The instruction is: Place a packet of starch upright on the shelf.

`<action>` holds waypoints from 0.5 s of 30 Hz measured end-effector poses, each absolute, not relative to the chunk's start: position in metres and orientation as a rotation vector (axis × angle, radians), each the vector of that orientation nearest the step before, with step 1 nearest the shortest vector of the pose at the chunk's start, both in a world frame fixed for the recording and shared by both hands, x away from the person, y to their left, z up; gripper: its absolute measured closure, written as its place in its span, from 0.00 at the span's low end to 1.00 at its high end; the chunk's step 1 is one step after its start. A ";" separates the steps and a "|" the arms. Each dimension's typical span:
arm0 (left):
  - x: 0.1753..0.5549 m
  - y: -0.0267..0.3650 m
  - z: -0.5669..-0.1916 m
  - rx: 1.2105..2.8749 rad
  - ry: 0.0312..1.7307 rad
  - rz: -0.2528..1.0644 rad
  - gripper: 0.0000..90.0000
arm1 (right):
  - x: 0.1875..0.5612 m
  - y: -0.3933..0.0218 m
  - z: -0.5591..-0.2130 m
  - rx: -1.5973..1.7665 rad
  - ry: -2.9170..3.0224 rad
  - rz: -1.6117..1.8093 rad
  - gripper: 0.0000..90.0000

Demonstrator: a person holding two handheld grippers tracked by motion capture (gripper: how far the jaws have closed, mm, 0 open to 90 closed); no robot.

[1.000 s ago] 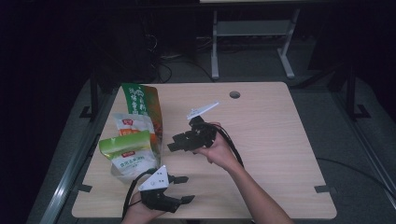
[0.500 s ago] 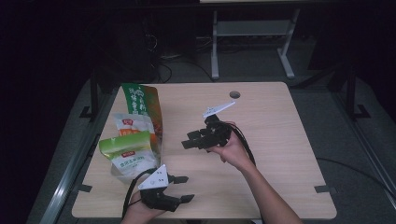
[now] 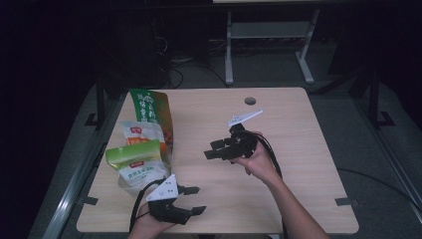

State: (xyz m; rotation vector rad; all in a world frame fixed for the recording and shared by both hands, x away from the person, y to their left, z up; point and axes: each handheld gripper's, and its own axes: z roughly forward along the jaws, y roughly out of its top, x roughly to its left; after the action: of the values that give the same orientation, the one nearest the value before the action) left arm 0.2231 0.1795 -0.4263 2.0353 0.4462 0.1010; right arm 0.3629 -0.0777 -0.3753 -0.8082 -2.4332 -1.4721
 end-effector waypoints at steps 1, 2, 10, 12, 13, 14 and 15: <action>0.224 0.180 -0.426 2.040 0.445 0.103 0.42 | 0.363 -0.079 -0.376 -0.813 -2.431 -1.470 0.48; 0.224 0.180 -0.426 2.044 0.444 0.104 0.42 | 0.362 -0.081 -0.377 -0.819 -2.429 -1.470 0.48; 0.225 0.181 -0.427 2.046 0.444 0.110 0.42 | 0.359 -0.098 -0.381 -0.867 -2.423 -1.475 0.46; 0.225 0.181 -0.427 2.044 0.448 0.110 0.42 | 0.359 -0.100 -0.381 -0.873 -2.423 -1.470 0.45; 0.225 0.182 -0.426 2.042 0.451 0.107 0.42 | 0.357 -0.104 -0.382 -0.884 -2.419 -1.471 0.46; 0.225 0.182 -0.426 2.040 0.451 0.103 0.42 | 0.357 -0.105 -0.383 -0.888 -2.415 -1.472 0.46; 0.225 0.182 -0.426 2.040 0.451 0.103 0.42 | 0.357 -0.105 -0.383 -0.888 -2.415 -1.472 0.46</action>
State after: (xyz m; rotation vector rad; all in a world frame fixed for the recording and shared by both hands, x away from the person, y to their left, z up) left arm 0.2255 0.1820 -0.4261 2.0405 0.4513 0.1033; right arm 0.3566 -0.1055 -0.3829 -0.8884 -2.4153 -1.4720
